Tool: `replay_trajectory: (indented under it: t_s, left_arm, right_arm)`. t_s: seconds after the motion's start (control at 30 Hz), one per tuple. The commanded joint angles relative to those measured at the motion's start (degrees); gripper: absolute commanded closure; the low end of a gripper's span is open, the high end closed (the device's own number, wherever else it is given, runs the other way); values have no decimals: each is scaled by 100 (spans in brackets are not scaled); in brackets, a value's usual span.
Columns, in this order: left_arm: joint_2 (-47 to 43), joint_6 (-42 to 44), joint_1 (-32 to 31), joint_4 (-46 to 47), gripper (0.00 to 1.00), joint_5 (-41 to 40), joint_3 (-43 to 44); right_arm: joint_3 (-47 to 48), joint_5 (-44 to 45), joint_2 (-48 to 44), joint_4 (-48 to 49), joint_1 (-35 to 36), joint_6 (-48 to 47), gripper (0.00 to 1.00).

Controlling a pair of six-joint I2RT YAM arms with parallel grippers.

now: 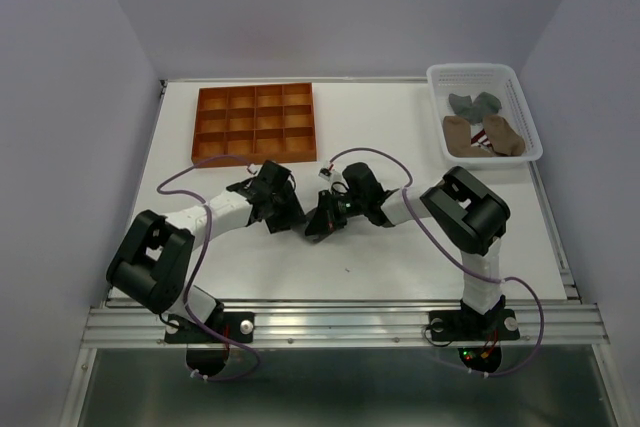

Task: Roll the socks

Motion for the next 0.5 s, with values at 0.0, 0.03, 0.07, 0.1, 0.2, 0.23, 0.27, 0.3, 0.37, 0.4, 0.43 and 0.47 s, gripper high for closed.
replay_trajectory:
  t_s: [0.0,0.03,0.07,0.1,0.2,0.23,0.27,0.3,0.37,0.4,0.43,0.47]
  left_arm:
    - [30,-112,-44,313,41,1,-103]
    - [65,-104,-44,304,42,-16,-86]
    - [91,-104,-53,304,42,-34,-77]
    - [100,-112,-53,304,43,-25,-77]
    - [92,-139,-79,331,56,-51,-77]
    - [92,-139,-79,313,69,-52,-68]
    - [74,-139,-79,304,76,-43,-59]
    - [74,-139,-88,269,82,-60,-51]
    - [56,-139,-97,243,94,-104,-42]
    - [48,-139,-97,234,98,-122,-42]
    - [56,-139,-97,208,100,-131,-33]
    - [83,-139,-97,208,100,-131,-24]
  right_arm:
    - [-98,-153,44,357,-50,67,94]
    - [-98,-135,35,357,-50,84,94]
    - [-107,-144,26,375,-50,76,94]
    - [-107,-161,18,375,-102,84,93]
    - [-116,-161,9,366,-102,50,87]
    - [-116,-179,9,375,-102,41,86]
    - [-116,-196,9,366,-102,15,85]
    - [-116,-205,-9,366,-102,-12,80]
    - [-107,-214,-70,357,-102,-108,78]
    - [-89,-223,-96,348,-102,-126,76]
    - [-81,-223,-149,357,-102,-161,76]
    - [-63,-223,-245,331,-102,-283,75]
